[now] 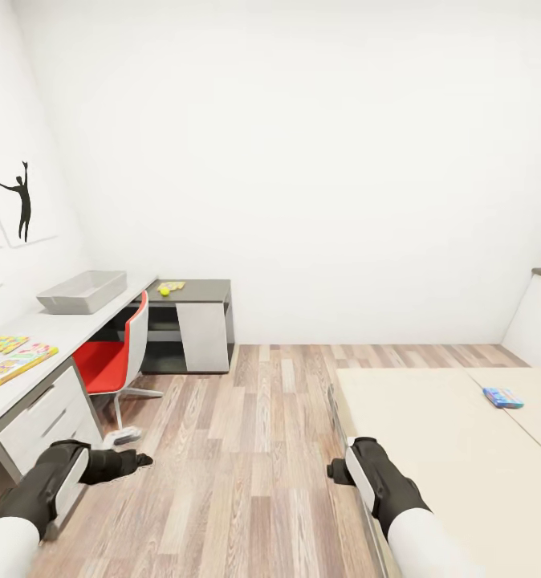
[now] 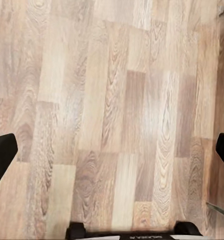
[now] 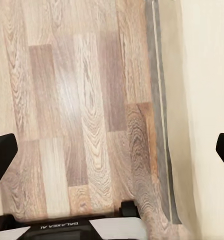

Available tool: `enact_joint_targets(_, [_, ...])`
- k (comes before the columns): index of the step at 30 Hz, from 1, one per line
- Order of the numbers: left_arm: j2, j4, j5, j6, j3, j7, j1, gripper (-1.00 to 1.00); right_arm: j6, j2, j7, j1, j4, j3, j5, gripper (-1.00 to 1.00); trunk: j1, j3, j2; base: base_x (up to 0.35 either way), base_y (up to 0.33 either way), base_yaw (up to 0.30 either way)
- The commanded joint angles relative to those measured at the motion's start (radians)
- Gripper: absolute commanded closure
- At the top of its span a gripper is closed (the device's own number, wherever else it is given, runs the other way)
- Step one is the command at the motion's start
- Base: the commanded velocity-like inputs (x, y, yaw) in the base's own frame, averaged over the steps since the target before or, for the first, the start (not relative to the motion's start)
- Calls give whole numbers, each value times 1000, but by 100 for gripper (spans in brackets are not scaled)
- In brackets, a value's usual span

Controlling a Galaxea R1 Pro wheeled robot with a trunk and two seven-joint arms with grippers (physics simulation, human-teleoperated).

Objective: Put all the toys in the child's room - the three board games (two on the bed and one on the table), the two jigsaw puzzles on the table, and the tennis ball on the table - inside the toy box on the table in the child's room.

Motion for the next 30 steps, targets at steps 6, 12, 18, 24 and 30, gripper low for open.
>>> enact_joint_targets(6, [64,-9,10,10,52,-61,1,-100,20,5,-7,-1,-69,-4,-5,-100,1,-2,-2,0,0,0])
enact_joint_targets(12, [75,-14,12,11,63,-75,0,-100,59,30,-13,-1,-106,-1,-3,-100,1,-5,-2,0,0,-1])
enact_joint_targets(18, [74,-16,12,9,60,-74,-1,-100,101,29,-17,-1,-112,0,4,-100,1,-13,-2,0,0,-45])
enact_joint_targets(24, [73,-46,12,11,59,-75,-1,-100,109,33,-18,-1,-111,0,7,-100,1,-22,-2,0,0,-69])
enact_joint_targets(30, [71,-90,11,17,58,-75,0,-100,109,36,-19,-1,-109,3,11,-100,1,-31,-2,0,0,-57])
